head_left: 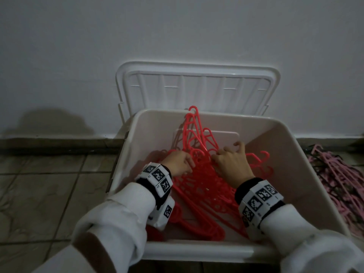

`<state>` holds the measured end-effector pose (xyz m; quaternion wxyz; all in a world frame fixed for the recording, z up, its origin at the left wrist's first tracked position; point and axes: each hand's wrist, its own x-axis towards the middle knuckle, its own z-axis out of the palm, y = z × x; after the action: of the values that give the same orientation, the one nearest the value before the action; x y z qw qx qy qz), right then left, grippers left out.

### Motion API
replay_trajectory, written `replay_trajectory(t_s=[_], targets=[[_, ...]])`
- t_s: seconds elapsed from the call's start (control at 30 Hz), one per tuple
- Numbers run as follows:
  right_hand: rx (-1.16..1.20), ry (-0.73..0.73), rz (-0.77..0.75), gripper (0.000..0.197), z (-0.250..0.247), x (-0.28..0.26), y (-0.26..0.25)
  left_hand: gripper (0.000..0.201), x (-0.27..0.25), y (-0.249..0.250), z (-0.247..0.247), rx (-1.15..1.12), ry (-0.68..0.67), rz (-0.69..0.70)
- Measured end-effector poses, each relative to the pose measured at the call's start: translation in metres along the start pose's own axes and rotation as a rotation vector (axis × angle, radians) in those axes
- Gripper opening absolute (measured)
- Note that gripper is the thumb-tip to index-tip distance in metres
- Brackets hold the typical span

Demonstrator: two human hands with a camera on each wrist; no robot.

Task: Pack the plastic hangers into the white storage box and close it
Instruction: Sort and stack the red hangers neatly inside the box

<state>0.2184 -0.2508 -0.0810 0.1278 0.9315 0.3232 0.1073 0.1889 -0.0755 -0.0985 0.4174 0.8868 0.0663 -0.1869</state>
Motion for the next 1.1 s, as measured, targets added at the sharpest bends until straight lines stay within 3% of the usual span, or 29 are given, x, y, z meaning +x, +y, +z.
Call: replay_trajectory(t_s=[0.13, 0.2, 0.37, 0.53, 0.63, 0.77, 1.0, 1.1], targets=[[0.101, -0.036, 0.006, 0.011, -0.007, 0.003, 0.003, 0.027, 0.0, -0.004, 0.001, 0.092, -0.098, -0.026], [0.125, -0.048, -0.009, 0.015, -0.011, 0.004, 0.008, 0.039, -0.001, -0.004, 0.005, 0.109, -0.198, -0.05], [0.21, 0.139, 0.041, 0.01, -0.014, 0.006, 0.015, 0.058, -0.003, -0.001, 0.007, 0.169, -0.31, -0.058], [0.183, 0.381, 0.109, 0.015, -0.018, 0.008, 0.033, 0.055, -0.006, -0.001, 0.004, 0.369, -0.335, -0.077], [0.253, 0.395, 0.126, 0.028, -0.02, 0.007, 0.044, 0.035, -0.005, 0.0, 0.003, 0.364, -0.239, -0.053], [0.306, 0.409, 0.185, 0.031, -0.016, 0.006, 0.048, 0.019, -0.006, 0.006, -0.006, 0.303, -0.027, -0.035], [0.405, 0.197, 0.35, 0.024, -0.02, 0.004, 0.059, 0.033, -0.011, 0.01, -0.017, 0.303, 0.238, -0.027], [0.484, 0.153, 0.408, 0.031, -0.023, 0.004, 0.057, 0.042, -0.012, 0.008, -0.019, 0.345, 0.263, -0.095]])
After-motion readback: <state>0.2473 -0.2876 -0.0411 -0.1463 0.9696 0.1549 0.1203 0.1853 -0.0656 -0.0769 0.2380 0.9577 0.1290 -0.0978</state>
